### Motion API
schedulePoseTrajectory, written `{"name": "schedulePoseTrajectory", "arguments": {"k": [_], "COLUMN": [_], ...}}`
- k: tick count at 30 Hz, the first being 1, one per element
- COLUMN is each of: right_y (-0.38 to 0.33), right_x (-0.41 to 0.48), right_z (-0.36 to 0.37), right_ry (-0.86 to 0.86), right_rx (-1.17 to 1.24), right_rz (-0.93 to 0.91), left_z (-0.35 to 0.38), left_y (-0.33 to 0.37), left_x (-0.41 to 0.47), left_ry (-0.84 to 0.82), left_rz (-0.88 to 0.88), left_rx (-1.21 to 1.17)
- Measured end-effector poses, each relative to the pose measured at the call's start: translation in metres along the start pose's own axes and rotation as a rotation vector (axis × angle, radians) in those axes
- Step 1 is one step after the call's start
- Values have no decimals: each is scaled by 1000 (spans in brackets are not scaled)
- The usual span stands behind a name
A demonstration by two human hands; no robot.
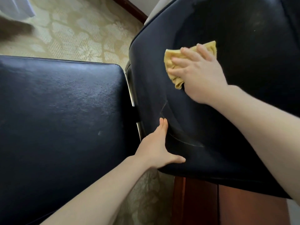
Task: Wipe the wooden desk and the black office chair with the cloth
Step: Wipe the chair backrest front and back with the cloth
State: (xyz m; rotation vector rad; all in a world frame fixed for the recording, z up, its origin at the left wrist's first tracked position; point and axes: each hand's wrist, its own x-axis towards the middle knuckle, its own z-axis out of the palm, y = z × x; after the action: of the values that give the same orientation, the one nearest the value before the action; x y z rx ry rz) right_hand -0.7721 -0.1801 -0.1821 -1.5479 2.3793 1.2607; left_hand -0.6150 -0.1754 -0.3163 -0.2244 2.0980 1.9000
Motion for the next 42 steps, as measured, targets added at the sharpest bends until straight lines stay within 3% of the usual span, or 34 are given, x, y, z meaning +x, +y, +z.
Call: {"name": "schedulePoseTrajectory", "arguments": {"k": [6,8,13,16,20,24,31,36,42], "right_y": [-37,-47,-73,-76,-57,1,107,135,125], "right_x": [-70,-95,-158,-184,-205,-212,-150,-58,52], "right_z": [23,27,30,23,17,-9,-42,-46,-36], "right_ry": [-222,-199,-236,-324,-350,-171,-101,2,16], "right_rx": [21,54,196,178,114,106,30,94,146], "right_rz": [-225,-323,-369,-458,-588,-399,-163,58,374], "left_z": [-13,-15,-17,-25,-42,-52,-63,-76,-76], "left_y": [-9,-11,-17,-13,12,45,81,86,70], "left_x": [-4,-8,-21,-24,-20,-5,31,40,52], "left_ry": [-109,-157,-254,-209,0,94,17,-157,-242], "left_rz": [15,11,-18,-16,59,92,-23,-33,47], "left_rx": [76,119,99,78,227,223,127,166,264]}}
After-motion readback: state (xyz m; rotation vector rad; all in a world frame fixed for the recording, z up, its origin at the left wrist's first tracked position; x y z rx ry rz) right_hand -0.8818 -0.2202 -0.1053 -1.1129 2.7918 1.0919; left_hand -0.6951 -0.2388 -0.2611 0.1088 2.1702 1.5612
